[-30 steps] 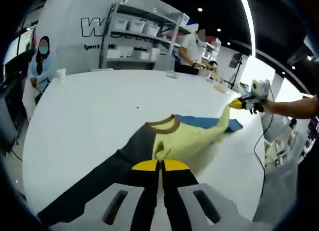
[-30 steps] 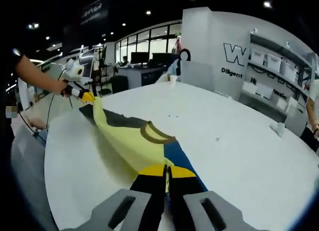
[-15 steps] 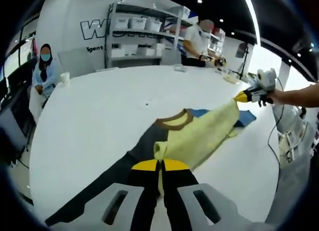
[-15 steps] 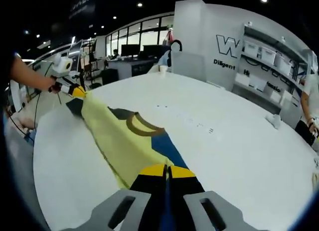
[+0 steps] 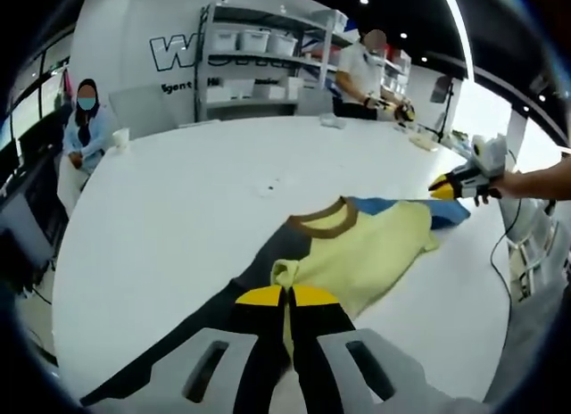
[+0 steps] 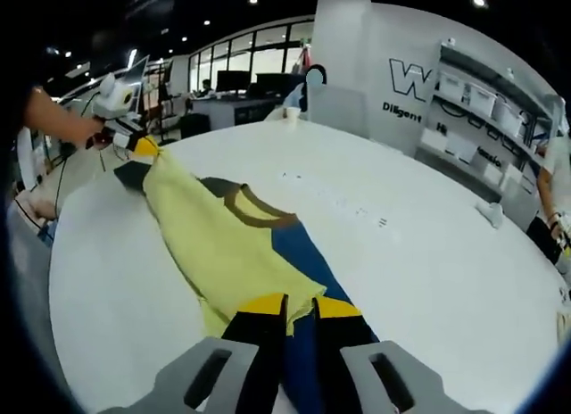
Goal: Fold the garment on the visible template until the final outline fits inside the template.
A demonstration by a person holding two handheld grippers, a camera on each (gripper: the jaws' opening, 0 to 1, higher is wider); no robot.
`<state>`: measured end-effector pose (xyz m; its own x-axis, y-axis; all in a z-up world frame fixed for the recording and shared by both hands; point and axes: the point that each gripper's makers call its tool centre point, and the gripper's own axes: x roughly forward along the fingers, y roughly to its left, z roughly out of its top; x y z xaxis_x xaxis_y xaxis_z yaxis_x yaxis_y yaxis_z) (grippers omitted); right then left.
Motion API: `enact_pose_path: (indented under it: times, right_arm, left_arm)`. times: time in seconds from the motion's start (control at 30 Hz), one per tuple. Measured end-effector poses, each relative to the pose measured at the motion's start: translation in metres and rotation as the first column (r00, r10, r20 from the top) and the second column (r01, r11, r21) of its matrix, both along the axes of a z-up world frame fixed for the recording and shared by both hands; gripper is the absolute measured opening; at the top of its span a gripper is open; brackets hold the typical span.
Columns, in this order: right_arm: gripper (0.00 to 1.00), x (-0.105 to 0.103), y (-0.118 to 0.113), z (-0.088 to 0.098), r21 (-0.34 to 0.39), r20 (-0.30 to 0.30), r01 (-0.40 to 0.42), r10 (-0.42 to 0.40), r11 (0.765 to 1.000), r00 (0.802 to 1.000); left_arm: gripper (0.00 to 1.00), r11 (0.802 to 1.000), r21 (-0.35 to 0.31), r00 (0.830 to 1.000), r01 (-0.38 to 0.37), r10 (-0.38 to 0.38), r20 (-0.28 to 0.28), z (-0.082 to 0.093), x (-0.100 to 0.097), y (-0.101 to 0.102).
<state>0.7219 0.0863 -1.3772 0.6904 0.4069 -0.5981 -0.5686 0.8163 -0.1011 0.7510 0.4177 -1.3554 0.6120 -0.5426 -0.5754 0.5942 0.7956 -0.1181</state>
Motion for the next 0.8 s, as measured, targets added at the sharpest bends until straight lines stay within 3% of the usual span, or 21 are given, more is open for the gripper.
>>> enact_pose_path:
  times: [0.2,0.3,0.47,0.8]
  right_arm:
    - [0.07,-0.02,0.006,-0.006,0.023,-0.019,-0.044,0.044,0.999,0.999]
    - [0.07,-0.036,0.02,-0.01,0.035,-0.034,-0.115,0.116,0.993,0.993]
    - [0.08,-0.06,0.039,-0.03,-0.024,-0.072,-0.224,0.221,0.974,0.973]
    - [0.07,-0.069,0.051,-0.052,-0.079,-0.117,-0.278,0.268,0.957,0.956]
  left_arm:
    - [0.02,1.0,0.017,1.0,0.008,-0.009,0.012,-0.001,0.001,0.001]
    - [0.02,1.0,0.017,1.0,0.01,-0.01,0.014,-0.001,0.002,0.0]
    - [0.02,1.0,0.018,1.0,0.012,-0.012,0.016,-0.001,0.002,0.0]
    - [0.02,1.0,0.014,1.0,0.015,-0.015,0.016,-0.001,0.002,0.0]
